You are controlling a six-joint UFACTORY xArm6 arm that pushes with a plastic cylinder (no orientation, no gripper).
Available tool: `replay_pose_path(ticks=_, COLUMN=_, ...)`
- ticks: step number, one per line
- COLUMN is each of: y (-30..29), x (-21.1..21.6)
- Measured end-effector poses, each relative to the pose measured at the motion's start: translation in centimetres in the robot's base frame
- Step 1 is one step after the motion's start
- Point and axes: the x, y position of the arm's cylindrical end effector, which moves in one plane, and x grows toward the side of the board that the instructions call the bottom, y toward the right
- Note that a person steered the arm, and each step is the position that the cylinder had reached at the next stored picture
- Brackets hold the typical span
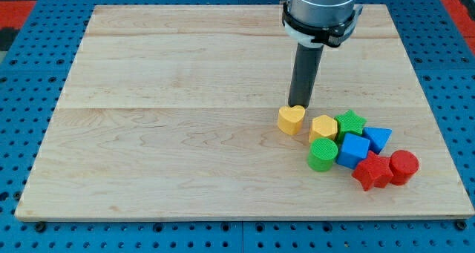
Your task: Push the blue triangle slightly up
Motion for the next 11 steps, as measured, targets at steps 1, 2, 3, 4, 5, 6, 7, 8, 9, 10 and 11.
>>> replay_pose_path(ticks=1, y=-0.1, x=0.0)
replay_pose_path(ticks=2, y=0.5, x=0.0)
replay_pose_path(ticks=3, y=6.3, x=-4.1)
replay_pose_path(ticks=4, y=17.6, x=-2.4)
replay_pose_path(ticks=5, y=19.5, x=7.1)
replay_pose_path(ticks=6, y=14.8, x=11.4)
replay_pose_path(ticks=7, y=10.4, x=10.3)
replay_pose_path(ticks=8, y=11.0, x=9.3)
replay_pose_path(ticks=9, y=10.6, x=8.5)
replay_pose_path(ticks=10, y=8.4, x=5.8)
replay_pose_path(ticks=11, y=7.5, x=4.7)
